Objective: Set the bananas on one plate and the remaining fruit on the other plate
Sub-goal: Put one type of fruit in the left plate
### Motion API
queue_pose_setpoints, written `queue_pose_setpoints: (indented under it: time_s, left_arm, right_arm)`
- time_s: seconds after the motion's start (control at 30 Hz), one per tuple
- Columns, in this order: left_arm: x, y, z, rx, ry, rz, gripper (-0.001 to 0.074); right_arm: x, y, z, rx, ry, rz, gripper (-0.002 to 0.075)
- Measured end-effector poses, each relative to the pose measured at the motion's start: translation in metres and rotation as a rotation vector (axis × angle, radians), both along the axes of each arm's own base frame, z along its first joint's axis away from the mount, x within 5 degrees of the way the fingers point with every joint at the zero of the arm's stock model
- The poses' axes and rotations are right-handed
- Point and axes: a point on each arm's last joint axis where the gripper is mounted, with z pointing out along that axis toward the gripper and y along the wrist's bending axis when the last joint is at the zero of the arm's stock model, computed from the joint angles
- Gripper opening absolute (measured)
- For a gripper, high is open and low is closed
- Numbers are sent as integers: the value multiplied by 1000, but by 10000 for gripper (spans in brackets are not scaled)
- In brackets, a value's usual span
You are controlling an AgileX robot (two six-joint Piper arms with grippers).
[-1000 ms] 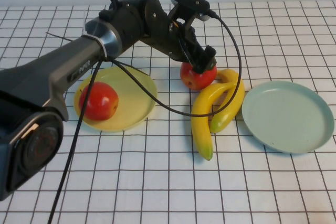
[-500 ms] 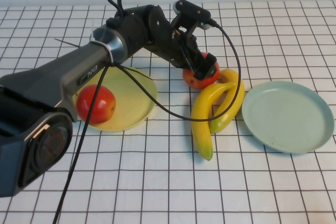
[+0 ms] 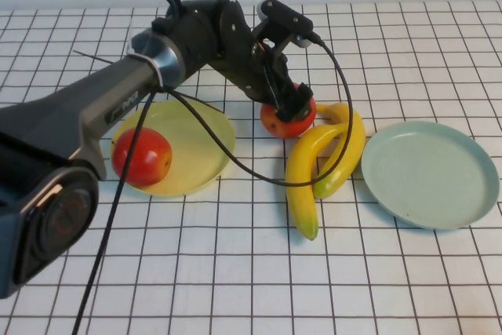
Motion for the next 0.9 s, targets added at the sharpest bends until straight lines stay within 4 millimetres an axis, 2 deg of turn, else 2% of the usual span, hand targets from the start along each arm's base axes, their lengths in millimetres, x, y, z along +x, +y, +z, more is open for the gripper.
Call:
queue_pose_setpoints:
  time_s: [0.07, 0.13, 0.23, 0.33, 0.47, 0.57, 0.63, 0.73, 0.9]
  left_arm:
    - [-3, 8, 14, 39, 0, 6, 582]
    - [-8, 22, 36, 67, -1, 26, 582]
    - [-11, 49, 66, 107, 0, 69, 582]
    - [-9, 76, 77, 146, 38, 116, 582]
    - [-1, 102, 60, 196, 152, 160, 582]
    - [7, 112, 44, 181, 214, 172, 582]
    - [12, 117, 34, 149, 248, 156, 599]
    - [17, 120, 24, 109, 281, 135, 664]
    - [16, 121, 21, 78, 324, 113, 668]
  right_arm:
    - [0, 0, 0, 0, 0, 0, -16]
    - [0, 0, 0, 0, 0, 0, -16]
    - [0, 0, 0, 0, 0, 0, -16]
    - [0, 0, 0, 0, 0, 0, -16]
    - [0, 0, 0, 0, 0, 0, -16]
    - [0, 0, 0, 0, 0, 0, -16]
    - [0, 0, 0, 0, 0, 0, -16]
    - [0, 0, 0, 0, 0, 0, -16]
    - [0, 0, 0, 0, 0, 0, -16]
